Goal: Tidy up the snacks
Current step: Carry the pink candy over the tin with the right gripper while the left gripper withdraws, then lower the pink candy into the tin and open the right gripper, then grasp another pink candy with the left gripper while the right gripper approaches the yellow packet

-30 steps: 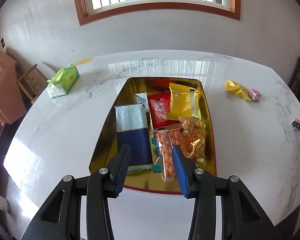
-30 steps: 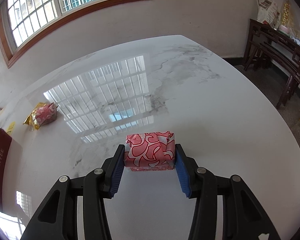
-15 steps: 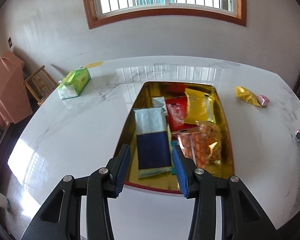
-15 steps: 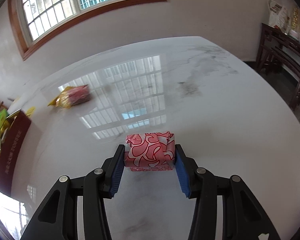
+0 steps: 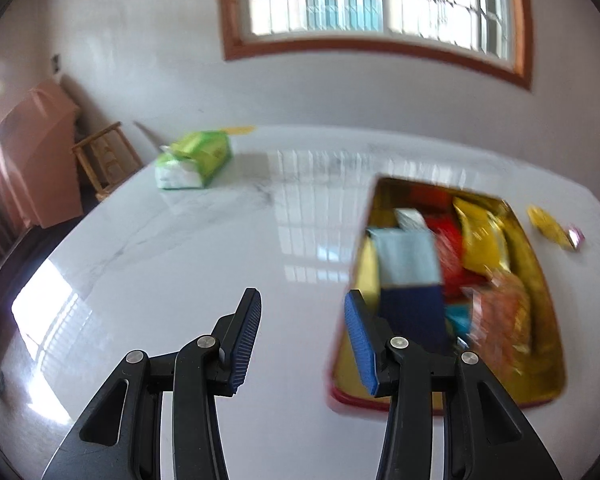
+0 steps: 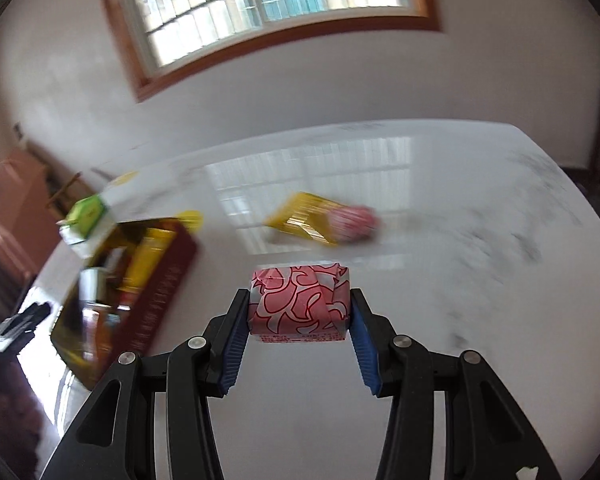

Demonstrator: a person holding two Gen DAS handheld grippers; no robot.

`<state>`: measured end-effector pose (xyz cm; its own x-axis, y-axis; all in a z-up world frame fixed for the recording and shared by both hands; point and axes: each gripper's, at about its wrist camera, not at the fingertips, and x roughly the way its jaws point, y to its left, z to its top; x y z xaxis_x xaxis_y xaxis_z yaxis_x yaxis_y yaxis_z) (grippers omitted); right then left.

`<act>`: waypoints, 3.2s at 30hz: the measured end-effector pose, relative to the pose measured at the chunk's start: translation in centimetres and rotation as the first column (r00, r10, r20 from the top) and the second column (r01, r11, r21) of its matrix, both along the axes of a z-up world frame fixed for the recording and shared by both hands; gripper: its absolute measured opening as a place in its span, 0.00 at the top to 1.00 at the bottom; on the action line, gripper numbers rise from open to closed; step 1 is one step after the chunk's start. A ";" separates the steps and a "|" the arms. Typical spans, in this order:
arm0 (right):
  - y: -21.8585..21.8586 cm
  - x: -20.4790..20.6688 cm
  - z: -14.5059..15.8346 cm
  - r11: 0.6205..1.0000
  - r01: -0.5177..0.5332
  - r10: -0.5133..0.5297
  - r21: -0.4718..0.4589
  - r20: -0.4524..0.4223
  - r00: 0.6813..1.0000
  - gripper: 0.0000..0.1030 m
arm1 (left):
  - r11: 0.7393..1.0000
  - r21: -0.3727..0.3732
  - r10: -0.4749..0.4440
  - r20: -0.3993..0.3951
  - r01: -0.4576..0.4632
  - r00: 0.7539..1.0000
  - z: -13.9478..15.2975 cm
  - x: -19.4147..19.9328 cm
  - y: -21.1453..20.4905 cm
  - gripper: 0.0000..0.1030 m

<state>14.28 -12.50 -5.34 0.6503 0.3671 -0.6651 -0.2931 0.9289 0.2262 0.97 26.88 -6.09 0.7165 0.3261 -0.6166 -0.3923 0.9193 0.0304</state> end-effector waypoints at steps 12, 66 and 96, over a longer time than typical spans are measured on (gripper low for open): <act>15.2 4.3 2.1 0.956 -0.287 0.290 0.058 -0.049 0.956 0.56 | 0.989 -0.092 0.122 0.031 -0.119 0.992 -2.2 2.5 5.7 0.56; 13.6 4.2 0.1 0.974 -0.228 0.228 -0.002 0.029 0.973 0.38 | 0.973 -0.137 0.192 0.038 -0.186 0.981 -2.5 3.8 7.0 0.42; -19.3 3.0 -6.6 0.902 0.413 -0.424 -0.126 -0.072 0.903 0.23 | 0.986 0.041 0.162 0.010 -0.162 0.987 1.3 2.6 2.1 0.38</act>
